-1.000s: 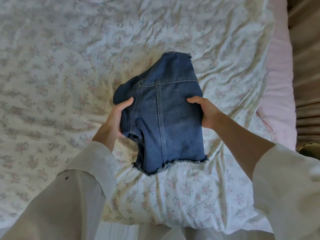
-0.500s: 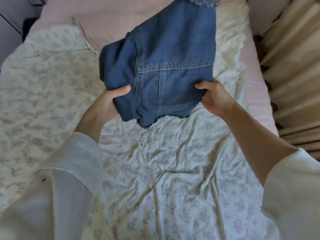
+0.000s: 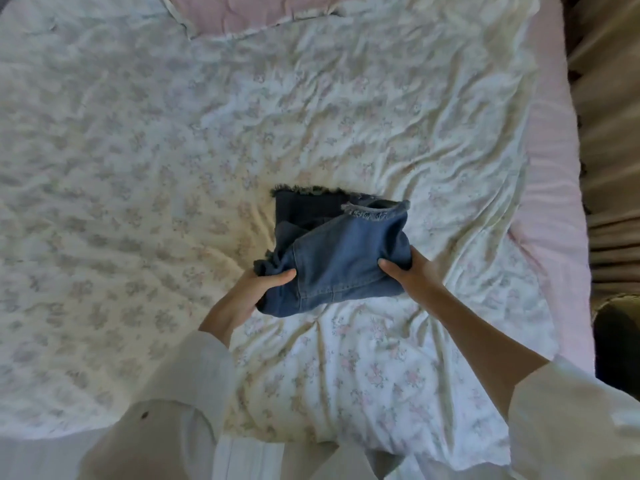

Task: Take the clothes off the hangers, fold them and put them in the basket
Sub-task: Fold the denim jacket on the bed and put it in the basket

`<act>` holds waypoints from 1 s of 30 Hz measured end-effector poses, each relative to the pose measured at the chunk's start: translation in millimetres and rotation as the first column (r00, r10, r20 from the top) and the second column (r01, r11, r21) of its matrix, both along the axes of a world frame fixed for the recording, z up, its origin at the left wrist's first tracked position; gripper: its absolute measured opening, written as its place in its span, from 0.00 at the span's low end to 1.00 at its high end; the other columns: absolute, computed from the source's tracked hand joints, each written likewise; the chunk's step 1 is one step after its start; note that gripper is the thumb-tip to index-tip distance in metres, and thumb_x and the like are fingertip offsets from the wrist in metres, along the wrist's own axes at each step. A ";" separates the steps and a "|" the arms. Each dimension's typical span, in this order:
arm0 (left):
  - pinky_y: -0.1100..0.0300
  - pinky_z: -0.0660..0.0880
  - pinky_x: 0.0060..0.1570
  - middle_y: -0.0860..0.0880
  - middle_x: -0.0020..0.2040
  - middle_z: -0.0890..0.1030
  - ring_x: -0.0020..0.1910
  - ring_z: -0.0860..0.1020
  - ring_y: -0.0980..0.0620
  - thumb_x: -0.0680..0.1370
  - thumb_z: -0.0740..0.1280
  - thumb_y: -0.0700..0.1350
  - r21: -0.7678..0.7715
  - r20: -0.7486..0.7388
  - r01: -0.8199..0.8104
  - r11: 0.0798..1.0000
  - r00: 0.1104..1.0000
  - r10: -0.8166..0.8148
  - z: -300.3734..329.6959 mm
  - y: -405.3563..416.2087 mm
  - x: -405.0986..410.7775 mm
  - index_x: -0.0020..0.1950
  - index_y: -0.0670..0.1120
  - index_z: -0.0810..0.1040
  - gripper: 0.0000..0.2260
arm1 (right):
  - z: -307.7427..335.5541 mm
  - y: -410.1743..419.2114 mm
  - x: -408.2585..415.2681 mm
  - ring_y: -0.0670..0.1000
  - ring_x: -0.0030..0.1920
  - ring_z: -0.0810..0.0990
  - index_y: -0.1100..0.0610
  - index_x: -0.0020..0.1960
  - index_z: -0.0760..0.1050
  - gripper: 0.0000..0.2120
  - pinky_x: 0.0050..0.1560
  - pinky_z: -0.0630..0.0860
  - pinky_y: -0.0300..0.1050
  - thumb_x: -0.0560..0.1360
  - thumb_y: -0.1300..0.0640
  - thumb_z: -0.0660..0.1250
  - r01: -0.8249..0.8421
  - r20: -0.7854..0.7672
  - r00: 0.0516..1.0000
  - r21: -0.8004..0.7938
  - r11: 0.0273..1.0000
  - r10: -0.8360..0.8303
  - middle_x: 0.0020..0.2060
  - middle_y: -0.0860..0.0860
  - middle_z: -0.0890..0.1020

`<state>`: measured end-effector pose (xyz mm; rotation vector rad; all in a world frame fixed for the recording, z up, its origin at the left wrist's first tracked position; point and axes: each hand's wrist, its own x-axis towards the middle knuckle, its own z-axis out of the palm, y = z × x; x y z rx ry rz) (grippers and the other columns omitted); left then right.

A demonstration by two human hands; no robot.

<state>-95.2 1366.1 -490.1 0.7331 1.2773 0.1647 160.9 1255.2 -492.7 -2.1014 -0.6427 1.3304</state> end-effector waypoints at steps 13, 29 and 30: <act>0.58 0.67 0.49 0.41 0.59 0.77 0.59 0.75 0.40 0.79 0.62 0.53 0.244 -0.607 0.171 0.954 0.795 0.013 -54.8 40.3 47.1 0.64 0.40 0.72 0.20 | -53.1 71.1 -5.1 0.59 0.67 0.66 0.58 0.70 0.62 0.36 0.66 0.66 0.57 0.71 0.38 0.66 0.191 0.230 0.964 -0.259 0.947 -0.132 0.66 0.57 0.67; 0.52 0.71 0.64 0.51 0.65 0.75 0.61 0.76 0.49 0.57 0.79 0.61 -0.111 0.016 0.161 0.981 0.987 -0.160 -30.2 70.9 22.8 0.70 0.54 0.67 0.45 | -5.4 38.8 -5.5 0.53 0.42 0.83 0.55 0.49 0.79 0.11 0.42 0.77 0.45 0.71 0.50 0.70 0.298 -0.479 0.767 -0.325 0.898 -0.428 0.37 0.52 0.85; 0.52 0.70 0.64 0.51 0.66 0.74 0.61 0.76 0.49 0.56 0.80 0.62 -0.117 0.023 0.214 0.970 0.977 -0.213 -24.4 72.4 22.6 0.71 0.55 0.65 0.47 | 2.4 34.5 -5.7 0.53 0.41 0.82 0.55 0.48 0.79 0.10 0.41 0.77 0.45 0.72 0.50 0.69 0.309 -0.488 0.758 -0.316 0.897 -0.433 0.37 0.51 0.85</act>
